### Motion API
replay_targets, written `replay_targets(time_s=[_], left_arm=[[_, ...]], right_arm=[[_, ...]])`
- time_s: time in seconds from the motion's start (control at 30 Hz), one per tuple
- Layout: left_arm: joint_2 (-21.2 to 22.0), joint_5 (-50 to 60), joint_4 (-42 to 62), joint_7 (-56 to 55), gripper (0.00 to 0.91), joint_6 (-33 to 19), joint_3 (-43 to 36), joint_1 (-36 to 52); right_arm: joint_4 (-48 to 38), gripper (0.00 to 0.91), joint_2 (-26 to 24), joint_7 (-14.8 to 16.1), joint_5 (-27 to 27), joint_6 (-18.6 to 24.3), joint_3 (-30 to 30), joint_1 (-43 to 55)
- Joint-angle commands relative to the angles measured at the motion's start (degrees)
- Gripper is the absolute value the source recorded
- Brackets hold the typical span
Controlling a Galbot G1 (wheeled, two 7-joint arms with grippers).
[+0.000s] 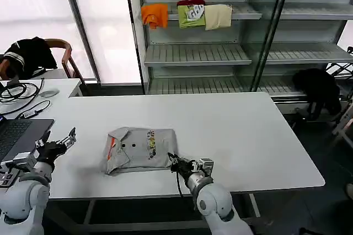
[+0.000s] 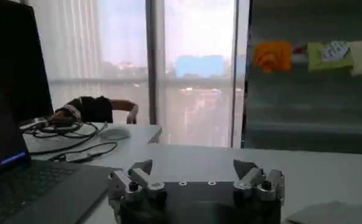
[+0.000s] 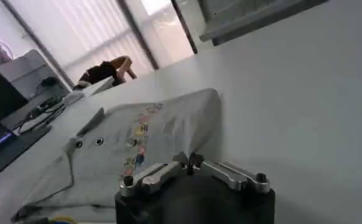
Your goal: Fold and organize the clothes.
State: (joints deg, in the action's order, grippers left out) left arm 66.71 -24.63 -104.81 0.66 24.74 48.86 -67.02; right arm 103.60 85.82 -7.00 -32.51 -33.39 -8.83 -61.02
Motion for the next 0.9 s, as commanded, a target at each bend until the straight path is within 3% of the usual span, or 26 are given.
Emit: replay_targets(time_s=[0.03, 0.23, 0.27, 0.3, 0.4, 0.5, 0.6, 0.63, 0.77, 0.8, 0.9], left_arm=[[-0.5, -0.3, 0.3, 0.4, 0.907, -0.2, 0.9, -0.7], [0.0, -0.1, -0.2, 0.6, 0.907, -0.3, 0.5, -1.2], [0.1, -0.1, -0.4, 0.6, 0.907, -0.4, 0.2, -1.2], [0.3, -0.2, -0.5, 0.6, 0.907, -0.5, 0.1, -1.3], [1.1, -0.5, -1.3, 0.5, 0.907, -1.4, -0.9, -1.6], [1.9, -1.7, -2.0, 0.2, 0.907, -1.8, -1.6, -1.8], [2.4, -4.0, -3.2, 0.4, 0.907, -1.5, -1.7, -2.8], [2.5, -5.0, -3.5, 0.4, 0.907, -1.5, -1.7, -3.0], [3.2, -7.1, -5.1, 0.6, 0.907, -1.6, -1.1, -4.3], [3.1, -7.5, -5.9, 0.6, 0.907, -1.7, -0.9, -5.0], [3.0, -7.9, -7.4, 0.9, 0.907, -1.7, 0.1, -6.4]], right_arm=[[7.4, 0.0, -6.4, -0.4, -1.2, 0.0, -4.3, -6.0], [9.5, 0.0, -10.7, 0.2, -0.7, 0.1, -6.8, -8.7], [9.2, 0.161, -10.6, 0.9, 0.6, 0.1, -7.2, -8.8], [8.8, 0.907, -10.2, 2.2, 2.8, 0.2, -7.8, -8.8], [9.0, 0.907, -7.7, 7.2, 16.3, 1.2, -9.0, -8.9], [11.2, 0.907, -8.5, 7.6, 22.7, 6.7, -7.6, -8.5], [13.6, 0.907, -8.8, 8.7, 37.4, 10.1, -7.4, -8.3], [14.2, 0.907, -9.1, 8.5, 39.3, 10.5, -7.5, -8.1], [16.0, 0.907, -10.6, 6.9, 41.8, 8.5, -10.4, -6.7], [16.2, 0.907, -11.5, 9.2, 40.4, 7.3, -13.1, -6.1], [14.7, 0.907, -13.9, 10.4, 36.2, 5.0, -17.4, -4.4]])
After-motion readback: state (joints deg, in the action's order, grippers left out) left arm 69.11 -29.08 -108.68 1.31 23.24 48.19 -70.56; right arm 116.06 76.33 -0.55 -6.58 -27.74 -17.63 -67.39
